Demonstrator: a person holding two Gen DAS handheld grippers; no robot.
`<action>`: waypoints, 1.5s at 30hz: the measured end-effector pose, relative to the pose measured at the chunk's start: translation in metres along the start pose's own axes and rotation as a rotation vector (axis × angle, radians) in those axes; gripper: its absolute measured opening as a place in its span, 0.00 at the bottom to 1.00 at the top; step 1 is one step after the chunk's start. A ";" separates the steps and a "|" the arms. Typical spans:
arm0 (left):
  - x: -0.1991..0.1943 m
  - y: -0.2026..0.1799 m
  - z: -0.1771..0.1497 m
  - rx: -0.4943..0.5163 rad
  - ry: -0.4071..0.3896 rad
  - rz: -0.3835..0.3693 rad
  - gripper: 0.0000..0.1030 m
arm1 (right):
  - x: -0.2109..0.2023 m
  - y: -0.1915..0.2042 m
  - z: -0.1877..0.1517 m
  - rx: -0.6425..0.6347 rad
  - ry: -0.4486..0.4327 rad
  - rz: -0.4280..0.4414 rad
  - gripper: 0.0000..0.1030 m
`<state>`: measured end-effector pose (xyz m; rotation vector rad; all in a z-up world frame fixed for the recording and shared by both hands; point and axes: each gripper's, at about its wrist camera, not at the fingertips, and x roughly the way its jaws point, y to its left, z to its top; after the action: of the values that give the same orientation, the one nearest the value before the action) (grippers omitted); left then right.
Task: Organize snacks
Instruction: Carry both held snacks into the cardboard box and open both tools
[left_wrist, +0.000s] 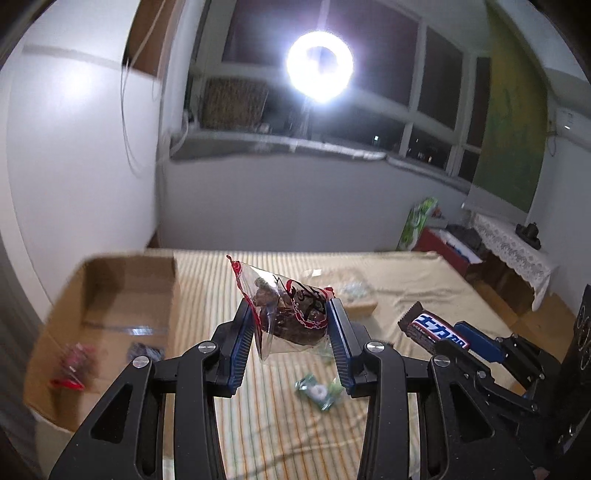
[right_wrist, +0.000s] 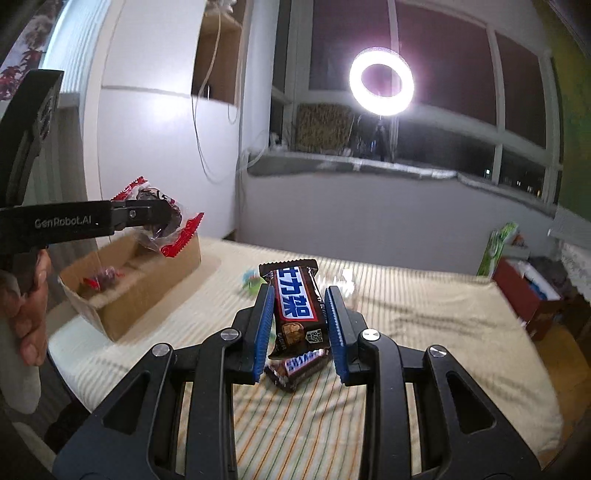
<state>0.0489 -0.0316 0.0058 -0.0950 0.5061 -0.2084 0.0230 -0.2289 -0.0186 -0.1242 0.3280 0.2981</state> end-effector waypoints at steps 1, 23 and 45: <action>-0.008 -0.004 0.004 0.017 -0.026 0.003 0.37 | -0.006 0.001 0.005 -0.005 -0.014 -0.005 0.29; -0.071 0.044 0.003 0.007 -0.141 0.099 0.37 | -0.008 0.079 0.029 -0.103 -0.001 0.066 0.29; -0.112 0.152 -0.012 -0.164 -0.186 0.311 0.37 | 0.048 0.212 0.052 -0.243 -0.003 0.337 0.29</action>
<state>-0.0263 0.1410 0.0266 -0.1914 0.3461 0.1461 0.0165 -0.0058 -0.0012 -0.3088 0.3084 0.6719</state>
